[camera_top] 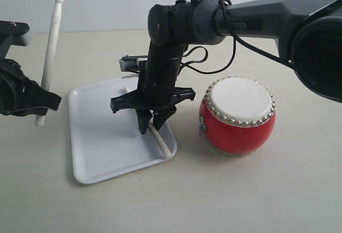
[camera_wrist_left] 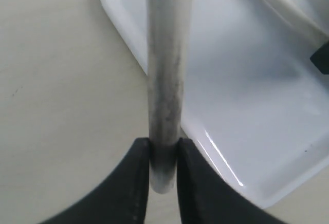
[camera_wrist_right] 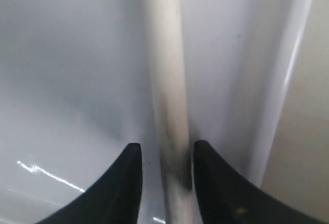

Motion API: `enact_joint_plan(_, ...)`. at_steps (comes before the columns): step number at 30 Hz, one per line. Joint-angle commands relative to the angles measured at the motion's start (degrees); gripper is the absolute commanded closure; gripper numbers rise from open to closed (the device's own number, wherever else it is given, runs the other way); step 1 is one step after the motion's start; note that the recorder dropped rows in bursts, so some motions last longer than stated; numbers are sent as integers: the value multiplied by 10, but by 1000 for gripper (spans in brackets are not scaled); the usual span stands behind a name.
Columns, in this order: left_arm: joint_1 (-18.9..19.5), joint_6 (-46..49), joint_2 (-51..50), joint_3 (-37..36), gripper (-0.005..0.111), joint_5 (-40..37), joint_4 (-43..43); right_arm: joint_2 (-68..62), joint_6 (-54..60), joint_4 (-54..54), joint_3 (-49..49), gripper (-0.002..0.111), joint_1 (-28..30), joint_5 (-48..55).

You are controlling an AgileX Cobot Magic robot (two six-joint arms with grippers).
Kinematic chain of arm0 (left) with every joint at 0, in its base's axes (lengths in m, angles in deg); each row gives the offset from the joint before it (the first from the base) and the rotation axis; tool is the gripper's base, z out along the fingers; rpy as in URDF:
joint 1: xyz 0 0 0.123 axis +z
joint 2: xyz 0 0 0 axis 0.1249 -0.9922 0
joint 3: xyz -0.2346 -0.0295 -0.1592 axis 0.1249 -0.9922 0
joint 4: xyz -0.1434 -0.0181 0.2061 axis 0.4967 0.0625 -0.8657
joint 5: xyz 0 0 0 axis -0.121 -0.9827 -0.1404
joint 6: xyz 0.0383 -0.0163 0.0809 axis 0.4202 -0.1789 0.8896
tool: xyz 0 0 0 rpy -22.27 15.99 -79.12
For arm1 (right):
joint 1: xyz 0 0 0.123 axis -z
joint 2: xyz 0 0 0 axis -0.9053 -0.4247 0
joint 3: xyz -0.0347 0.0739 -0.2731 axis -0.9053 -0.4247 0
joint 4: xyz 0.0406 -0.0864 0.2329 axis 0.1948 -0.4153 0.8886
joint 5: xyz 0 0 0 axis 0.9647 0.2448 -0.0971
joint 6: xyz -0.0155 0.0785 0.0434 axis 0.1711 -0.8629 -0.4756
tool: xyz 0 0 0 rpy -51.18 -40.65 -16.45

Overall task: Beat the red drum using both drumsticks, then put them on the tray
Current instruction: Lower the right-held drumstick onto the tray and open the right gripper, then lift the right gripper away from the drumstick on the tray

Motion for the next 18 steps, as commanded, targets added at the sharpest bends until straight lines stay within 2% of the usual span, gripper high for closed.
enact_joint_plan(1,1,1,-1,-2,107,4,5,3,-1,-5,5,67,0,-27)
enact_joint_plan(5,1,1,-1,-2,107,18,17,3,-1,-6,23,64,0,-33)
enact_joint_plan(18,1,1,-1,-2,107,18,19,3,-1,-56,37,68,0,-20)
